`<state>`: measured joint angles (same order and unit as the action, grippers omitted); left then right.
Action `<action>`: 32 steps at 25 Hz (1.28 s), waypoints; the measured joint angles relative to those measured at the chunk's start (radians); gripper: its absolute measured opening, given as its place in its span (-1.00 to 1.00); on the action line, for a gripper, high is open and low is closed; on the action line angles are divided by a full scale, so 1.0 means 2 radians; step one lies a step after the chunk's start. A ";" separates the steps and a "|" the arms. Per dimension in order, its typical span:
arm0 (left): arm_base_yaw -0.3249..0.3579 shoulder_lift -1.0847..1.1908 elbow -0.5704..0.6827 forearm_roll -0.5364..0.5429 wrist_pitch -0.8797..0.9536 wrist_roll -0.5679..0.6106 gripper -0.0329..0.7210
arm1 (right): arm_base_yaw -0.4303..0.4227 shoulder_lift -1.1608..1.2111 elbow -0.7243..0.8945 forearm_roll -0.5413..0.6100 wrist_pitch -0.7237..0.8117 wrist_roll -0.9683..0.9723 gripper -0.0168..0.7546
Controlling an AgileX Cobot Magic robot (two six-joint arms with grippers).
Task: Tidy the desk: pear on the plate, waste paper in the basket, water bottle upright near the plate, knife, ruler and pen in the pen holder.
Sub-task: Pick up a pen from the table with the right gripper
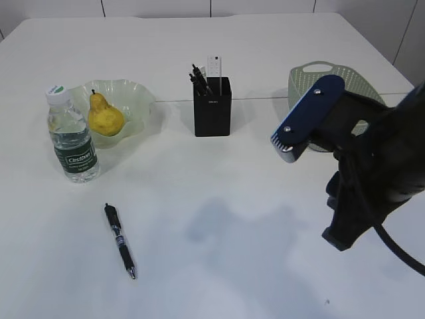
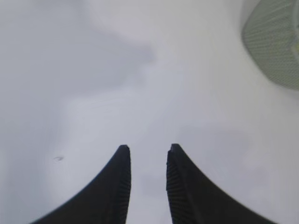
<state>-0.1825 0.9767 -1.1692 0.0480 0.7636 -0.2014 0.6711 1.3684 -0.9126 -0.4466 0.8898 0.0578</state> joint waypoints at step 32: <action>0.000 0.017 0.000 -0.049 0.093 -0.032 0.13 | 0.003 -0.010 -0.068 0.365 0.119 -0.003 -0.36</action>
<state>-0.1825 1.0112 -1.1692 -0.0492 0.9496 -0.2651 0.6761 1.3482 -1.0487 0.2839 1.1273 0.0524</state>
